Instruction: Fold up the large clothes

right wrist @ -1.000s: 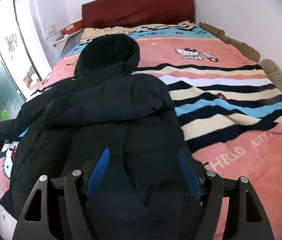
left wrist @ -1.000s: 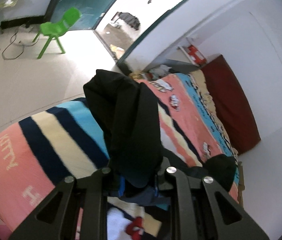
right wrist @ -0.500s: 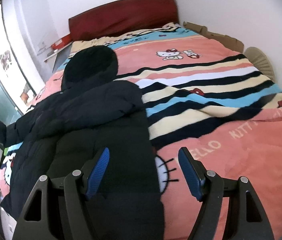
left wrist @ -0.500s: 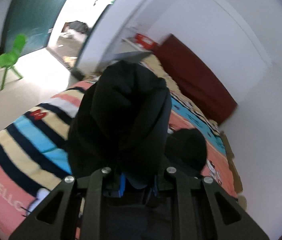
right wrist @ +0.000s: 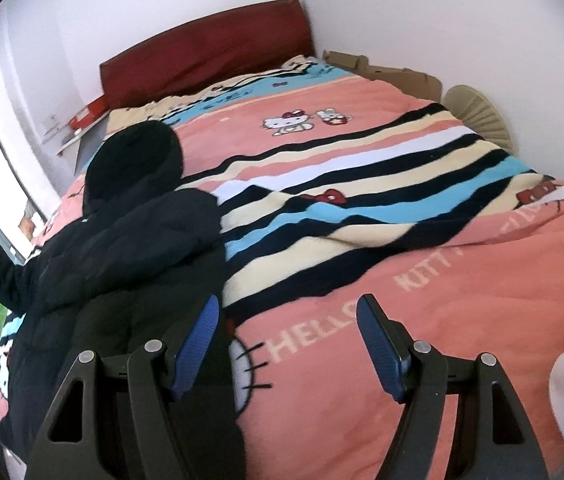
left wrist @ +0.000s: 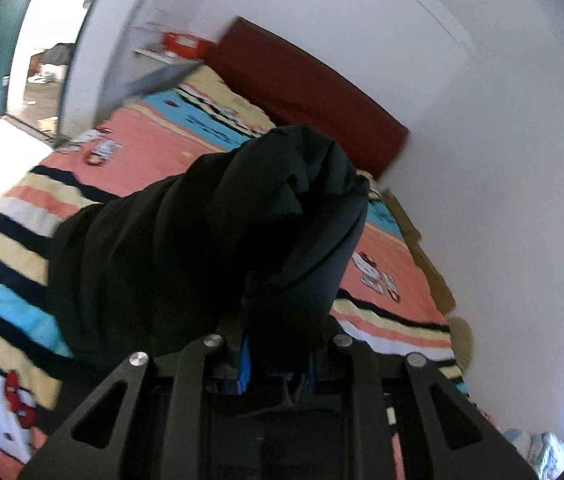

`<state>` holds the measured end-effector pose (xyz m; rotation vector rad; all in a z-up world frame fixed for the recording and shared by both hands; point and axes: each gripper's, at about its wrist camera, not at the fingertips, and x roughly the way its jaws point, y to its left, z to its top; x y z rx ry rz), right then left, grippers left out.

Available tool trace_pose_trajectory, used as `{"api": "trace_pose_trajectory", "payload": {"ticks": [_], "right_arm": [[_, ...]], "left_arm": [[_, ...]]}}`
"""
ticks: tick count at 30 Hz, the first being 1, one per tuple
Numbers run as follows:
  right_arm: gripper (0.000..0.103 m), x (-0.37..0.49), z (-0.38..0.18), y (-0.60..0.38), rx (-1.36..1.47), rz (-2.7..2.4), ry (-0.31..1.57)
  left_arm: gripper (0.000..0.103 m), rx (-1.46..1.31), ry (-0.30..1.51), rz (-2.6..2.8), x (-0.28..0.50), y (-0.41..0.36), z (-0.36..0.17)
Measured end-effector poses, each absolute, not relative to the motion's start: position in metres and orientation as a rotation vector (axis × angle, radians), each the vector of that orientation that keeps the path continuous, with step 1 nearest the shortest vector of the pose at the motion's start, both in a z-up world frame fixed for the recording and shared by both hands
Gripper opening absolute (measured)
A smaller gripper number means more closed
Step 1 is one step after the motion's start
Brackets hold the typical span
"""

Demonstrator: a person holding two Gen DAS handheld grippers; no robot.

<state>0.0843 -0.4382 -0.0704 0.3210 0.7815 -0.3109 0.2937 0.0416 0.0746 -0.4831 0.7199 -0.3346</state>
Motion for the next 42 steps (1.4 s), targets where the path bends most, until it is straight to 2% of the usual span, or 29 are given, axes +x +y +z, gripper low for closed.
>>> {"api": "trace_pose_trajectory", "payload": {"ticks": [7, 14, 21, 25, 27, 29, 32, 36, 42], "right_arm": [[0.071, 0.078, -0.083, -0.465, 0.359, -0.353, 0.79], [0.071, 0.073, -0.1, -0.487, 0.396, -0.388, 0.808], [0.071, 0.075, -0.12, -0.494, 0.417, -0.4, 0.842], [0.071, 0.076, -0.125, -0.495, 0.421, -0.401, 0.854], [0.071, 0.076, -0.126, -0.494, 0.42, -0.399, 0.858], [0.071, 0.076, -0.126, -0.491, 0.416, -0.396, 0.861], [0.071, 0.076, -0.124, -0.487, 0.414, -0.39, 0.861], [0.071, 0.073, -0.116, -0.48, 0.405, -0.381, 0.854], [0.071, 0.077, -0.097, -0.458, 0.36, -0.342, 0.839]], "left_arm": [[0.019, -0.379, 0.8, -0.442, 0.308, -0.067, 0.051], [0.019, -0.257, 0.927, -0.466, 0.322, -0.156, -0.01], [0.02, -0.107, 1.026, -0.432, 0.321, -0.201, -0.086], [0.03, -0.103, 1.067, -0.444, 0.321, -0.201, -0.114], [0.038, -0.108, 1.069, -0.467, 0.315, -0.203, -0.115], [0.053, -0.116, 1.067, -0.494, 0.312, -0.206, -0.111], [0.057, -0.102, 1.039, -0.519, 0.306, -0.206, -0.095], [0.057, -0.09, 0.998, -0.552, 0.293, -0.199, -0.066], [0.057, -0.078, 0.927, -0.507, 0.282, -0.146, -0.031]]}}
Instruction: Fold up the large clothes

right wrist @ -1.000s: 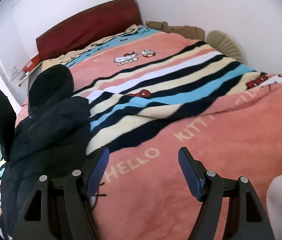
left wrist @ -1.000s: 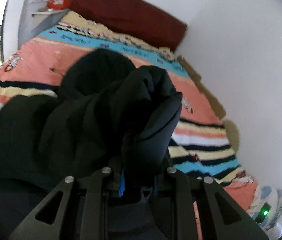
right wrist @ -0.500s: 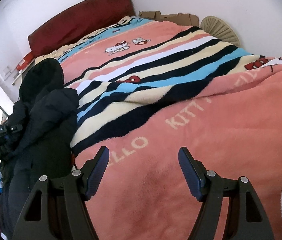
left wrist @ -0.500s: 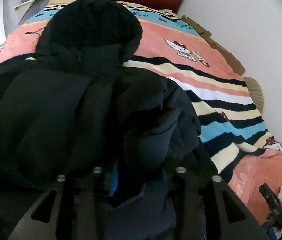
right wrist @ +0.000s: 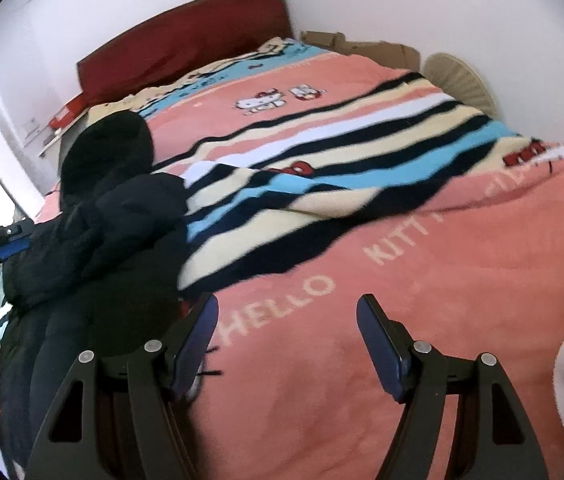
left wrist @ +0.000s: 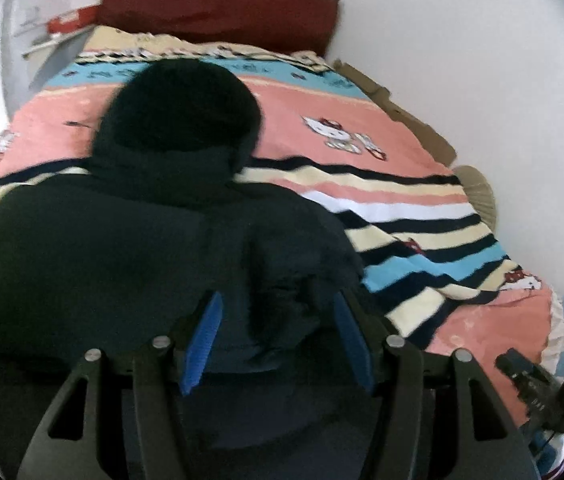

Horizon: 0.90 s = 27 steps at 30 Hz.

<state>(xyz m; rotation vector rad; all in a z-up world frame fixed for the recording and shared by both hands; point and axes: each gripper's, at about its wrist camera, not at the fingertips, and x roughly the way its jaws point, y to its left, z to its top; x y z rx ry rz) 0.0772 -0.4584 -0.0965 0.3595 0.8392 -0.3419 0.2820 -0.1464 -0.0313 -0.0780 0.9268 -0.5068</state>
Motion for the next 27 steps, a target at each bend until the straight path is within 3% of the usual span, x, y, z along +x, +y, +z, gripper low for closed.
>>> {"api": "trace_pose_trajectory", "payload": {"ticks": [13, 20, 27], "right_arm": [[0.071, 0.185, -0.068, -0.34, 0.154, -0.131, 0.865], [0.071, 0.275, -0.061, -0.258, 0.055, 0.012, 0.854], [0.071, 0.34, -0.092, -0.212, 0.005, 0.054, 0.901]], "left_arm": [[0.057, -0.092, 0.912, -0.203, 0.323, 0.042, -0.055], [0.057, -0.084, 0.886, -0.188, 0.371, 0.063, -0.065], [0.057, -0.078, 0.891, -0.211, 0.409, 0.052, -0.092]]}}
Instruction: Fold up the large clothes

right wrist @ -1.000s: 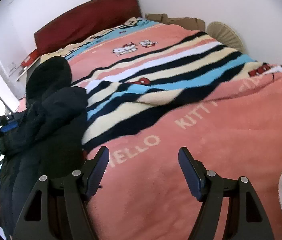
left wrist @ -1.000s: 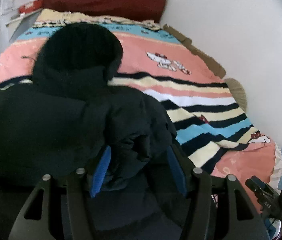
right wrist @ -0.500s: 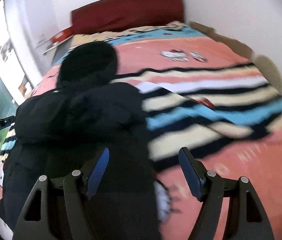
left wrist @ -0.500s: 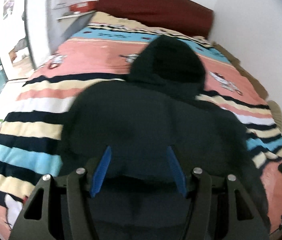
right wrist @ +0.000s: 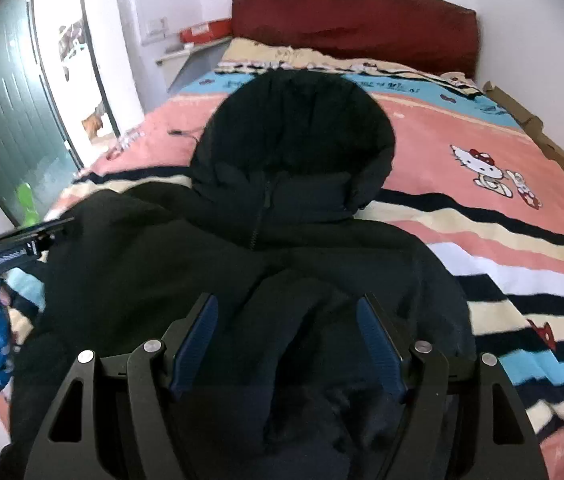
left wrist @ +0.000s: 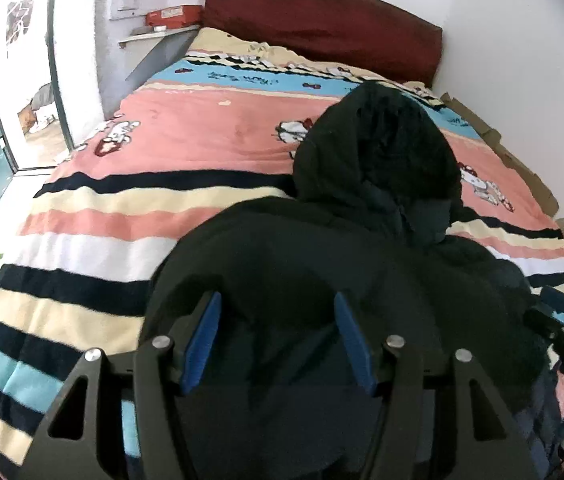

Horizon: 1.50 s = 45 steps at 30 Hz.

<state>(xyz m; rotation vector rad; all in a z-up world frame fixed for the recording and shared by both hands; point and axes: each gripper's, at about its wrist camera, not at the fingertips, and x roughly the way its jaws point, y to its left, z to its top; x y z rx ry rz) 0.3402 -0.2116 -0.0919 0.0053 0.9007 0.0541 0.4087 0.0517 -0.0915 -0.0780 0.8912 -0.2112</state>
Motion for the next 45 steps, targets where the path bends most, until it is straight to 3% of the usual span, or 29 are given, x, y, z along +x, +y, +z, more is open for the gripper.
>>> {"api": "trace_pose_trajectory", "payload": {"ticks": [13, 23, 37, 45], "right_arm": [[0.075, 0.353, -0.164, -0.223, 0.014, 0.03, 0.964], [0.075, 0.331, -0.135, -0.232, -0.048, 0.057, 0.966], [0.076, 0.322, -0.169, -0.244, -0.022, 0.092, 0.999], [0.076, 0.307, -0.15, -0.246, -0.032, 0.09, 0.98]], "left_arm": [[0.063, -0.027, 0.919, -0.221, 0.412, 0.026, -0.15], [0.062, -0.005, 0.888, -0.243, 0.375, 0.023, -0.115], [0.063, 0.077, 0.883, -0.209, 0.358, 0.004, -0.145], [0.063, 0.103, 0.852, -0.192, 0.341, 0.004, -0.129]]}}
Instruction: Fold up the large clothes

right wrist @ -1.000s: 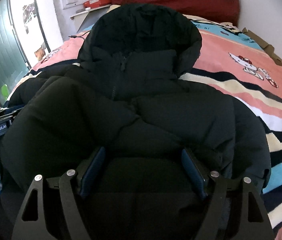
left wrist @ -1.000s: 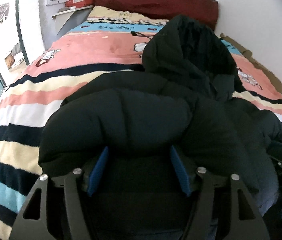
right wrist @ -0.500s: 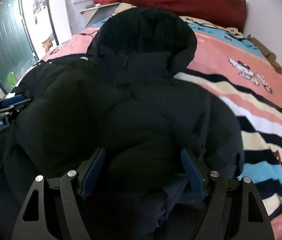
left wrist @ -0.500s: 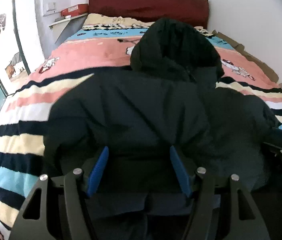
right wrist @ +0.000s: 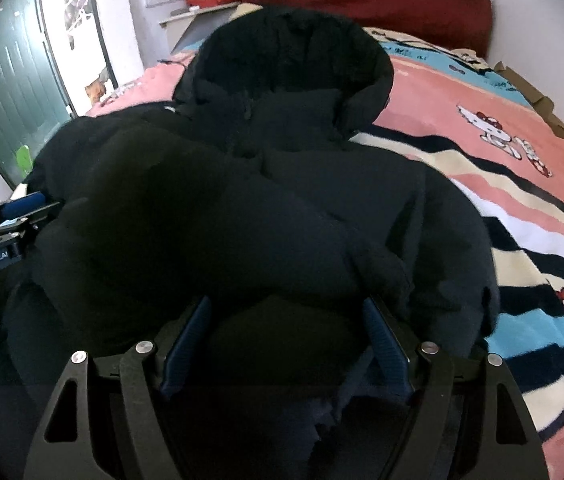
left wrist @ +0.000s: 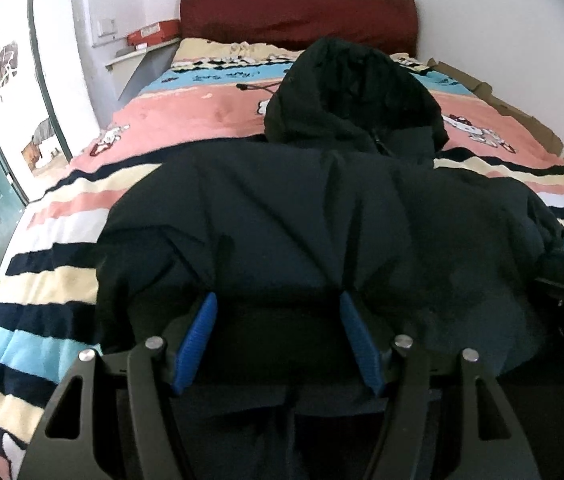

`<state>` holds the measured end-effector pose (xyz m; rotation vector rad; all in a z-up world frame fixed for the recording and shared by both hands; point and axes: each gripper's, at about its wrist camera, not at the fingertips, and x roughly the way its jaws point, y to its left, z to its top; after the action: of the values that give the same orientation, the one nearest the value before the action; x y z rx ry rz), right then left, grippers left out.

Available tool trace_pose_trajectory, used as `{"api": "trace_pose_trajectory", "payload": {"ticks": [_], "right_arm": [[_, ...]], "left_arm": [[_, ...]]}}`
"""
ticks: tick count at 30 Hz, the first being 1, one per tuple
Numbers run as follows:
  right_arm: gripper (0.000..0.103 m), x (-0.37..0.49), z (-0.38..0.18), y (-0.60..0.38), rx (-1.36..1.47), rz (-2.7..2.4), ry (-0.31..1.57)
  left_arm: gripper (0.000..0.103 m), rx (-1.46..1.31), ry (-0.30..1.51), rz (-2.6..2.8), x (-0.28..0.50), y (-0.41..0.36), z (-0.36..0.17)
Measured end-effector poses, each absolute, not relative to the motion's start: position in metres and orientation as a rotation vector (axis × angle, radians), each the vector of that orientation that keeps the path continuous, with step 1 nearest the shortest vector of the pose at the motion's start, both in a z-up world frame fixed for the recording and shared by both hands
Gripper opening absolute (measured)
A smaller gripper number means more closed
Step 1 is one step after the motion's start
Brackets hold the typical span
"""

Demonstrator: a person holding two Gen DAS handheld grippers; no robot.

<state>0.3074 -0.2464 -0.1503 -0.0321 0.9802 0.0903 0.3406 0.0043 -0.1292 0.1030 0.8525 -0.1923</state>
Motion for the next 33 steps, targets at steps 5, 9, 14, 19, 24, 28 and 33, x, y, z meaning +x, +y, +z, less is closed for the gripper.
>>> {"api": "trace_pose_trajectory", "payload": {"ticks": [5, 9, 14, 19, 24, 28, 33], "right_arm": [[0.076, 0.302, -0.158, -0.252, -0.029, 0.084, 0.995], [0.076, 0.305, -0.167, -0.25, -0.039, 0.082, 1.008], [0.078, 0.308, -0.175, -0.254, -0.011, 0.084, 1.026], [0.078, 0.304, -0.169, -0.256, -0.011, 0.077, 1.02], [0.078, 0.289, -0.158, -0.268, 0.04, 0.07, 0.989], [0.078, 0.29, -0.164, -0.271, 0.05, 0.058, 1.002], [0.079, 0.292, -0.164, -0.264, 0.016, 0.049, 1.021]], "left_arm": [[0.063, 0.122, 0.848, -0.187, 0.339, 0.002, -0.135], [0.063, 0.119, 0.844, -0.187, 0.339, 0.002, -0.139], [0.065, 0.12, 0.846, -0.186, 0.339, 0.001, -0.144], [0.065, 0.097, 0.848, -0.186, 0.338, 0.006, -0.141], [0.065, 0.087, 0.83, -0.165, 0.328, 0.012, -0.131], [0.065, 0.134, 0.85, -0.144, 0.329, 0.005, -0.135], [0.065, 0.155, 0.858, -0.138, 0.322, 0.005, -0.129]]}}
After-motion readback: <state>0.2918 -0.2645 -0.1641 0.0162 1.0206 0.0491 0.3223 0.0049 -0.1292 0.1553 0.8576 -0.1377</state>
